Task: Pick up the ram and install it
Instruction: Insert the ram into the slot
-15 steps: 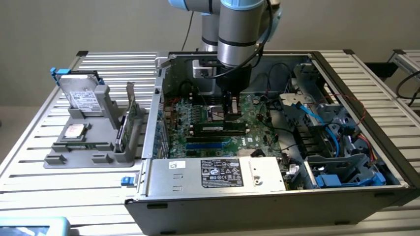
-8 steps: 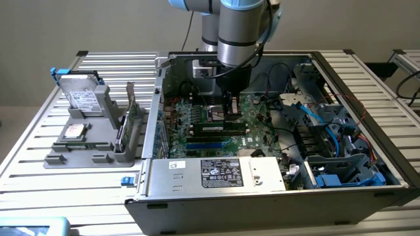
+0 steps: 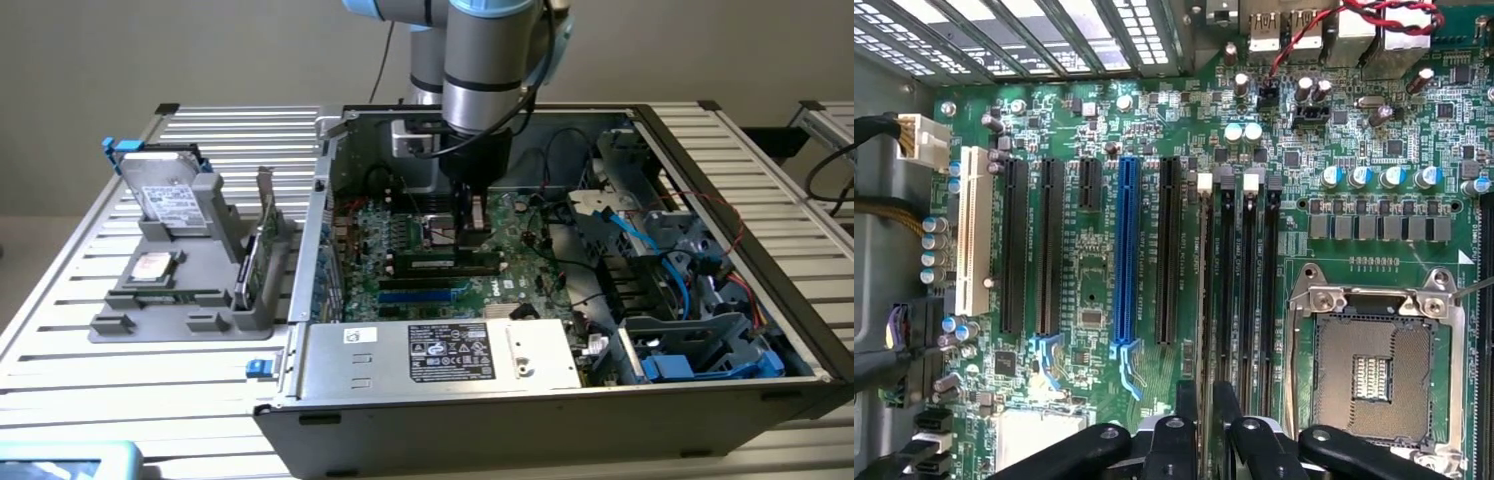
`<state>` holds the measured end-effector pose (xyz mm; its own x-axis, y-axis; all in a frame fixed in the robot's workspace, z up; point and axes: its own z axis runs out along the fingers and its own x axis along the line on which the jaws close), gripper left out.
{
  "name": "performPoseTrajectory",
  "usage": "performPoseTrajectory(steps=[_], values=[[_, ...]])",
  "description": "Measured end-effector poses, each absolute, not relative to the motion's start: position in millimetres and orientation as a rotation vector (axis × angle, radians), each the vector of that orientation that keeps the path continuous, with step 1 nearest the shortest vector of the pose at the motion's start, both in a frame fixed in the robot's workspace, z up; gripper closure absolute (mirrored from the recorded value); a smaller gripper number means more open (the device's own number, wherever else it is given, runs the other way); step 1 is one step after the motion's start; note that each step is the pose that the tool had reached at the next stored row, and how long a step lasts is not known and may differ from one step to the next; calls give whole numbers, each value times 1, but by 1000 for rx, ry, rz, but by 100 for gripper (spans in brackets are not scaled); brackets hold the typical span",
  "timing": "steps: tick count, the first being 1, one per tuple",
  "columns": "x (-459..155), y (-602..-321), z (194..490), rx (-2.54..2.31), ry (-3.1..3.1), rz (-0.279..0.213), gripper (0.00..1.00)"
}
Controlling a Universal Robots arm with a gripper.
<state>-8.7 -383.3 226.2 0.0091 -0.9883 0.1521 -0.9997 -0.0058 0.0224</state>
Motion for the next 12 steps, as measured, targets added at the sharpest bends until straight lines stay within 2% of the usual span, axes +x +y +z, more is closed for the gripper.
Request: performPoseTrajectory(steps=[12], values=[[-9, -383, 237, 2134, -2118, 151, 79]])
